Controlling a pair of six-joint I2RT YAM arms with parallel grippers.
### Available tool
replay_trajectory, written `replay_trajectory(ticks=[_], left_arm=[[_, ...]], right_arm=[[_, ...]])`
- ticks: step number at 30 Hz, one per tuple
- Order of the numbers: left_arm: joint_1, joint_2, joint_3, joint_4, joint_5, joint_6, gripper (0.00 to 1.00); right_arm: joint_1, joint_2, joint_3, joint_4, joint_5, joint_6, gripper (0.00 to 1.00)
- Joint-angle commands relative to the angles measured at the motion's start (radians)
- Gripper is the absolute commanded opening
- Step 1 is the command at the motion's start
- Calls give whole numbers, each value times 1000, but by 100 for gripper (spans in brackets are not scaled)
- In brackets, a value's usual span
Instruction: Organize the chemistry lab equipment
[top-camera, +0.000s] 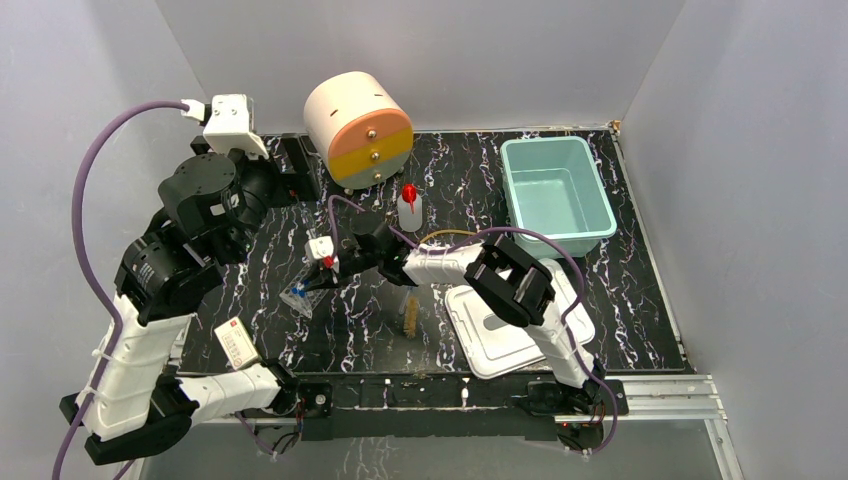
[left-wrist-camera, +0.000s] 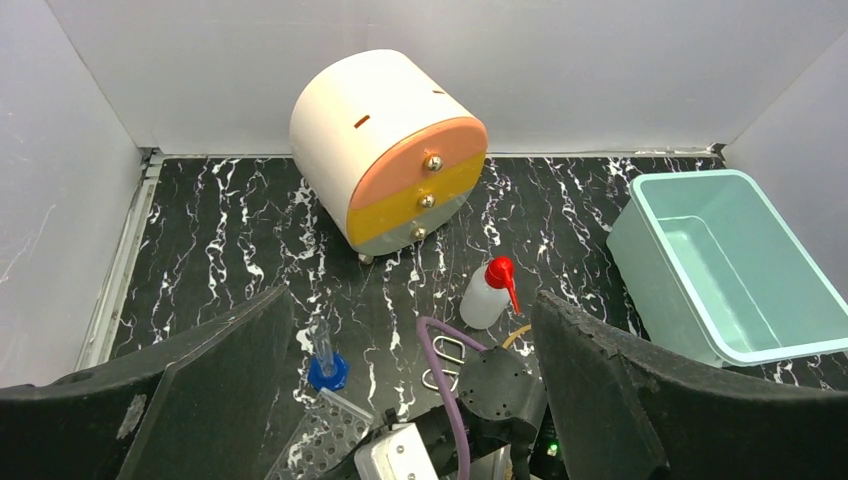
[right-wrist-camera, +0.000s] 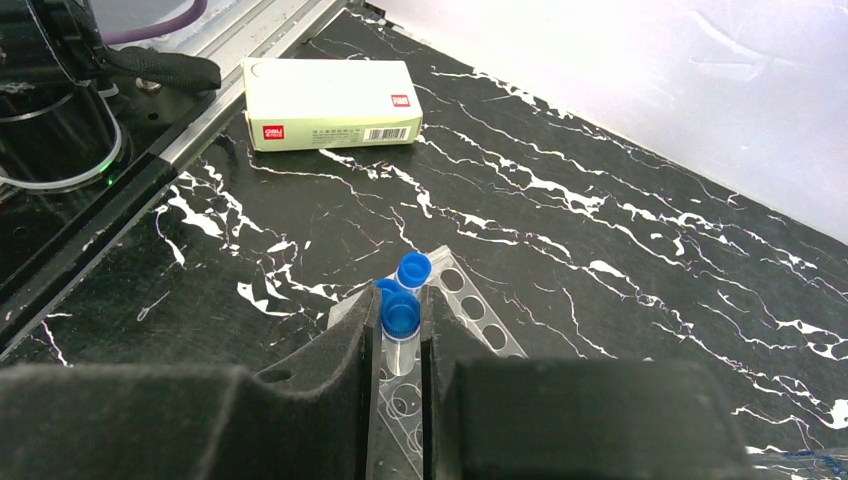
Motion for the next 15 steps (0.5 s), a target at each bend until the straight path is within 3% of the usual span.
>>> replay_trajectory(ticks=[1, 15], left_arm=[[2, -14, 30, 5, -25, 19, 88], [0, -21, 24, 4, -37, 24, 88]], right_arm=[[-3, 16, 51, -1, 1, -40, 16], [-3, 41, 80, -76, -22, -40, 17]])
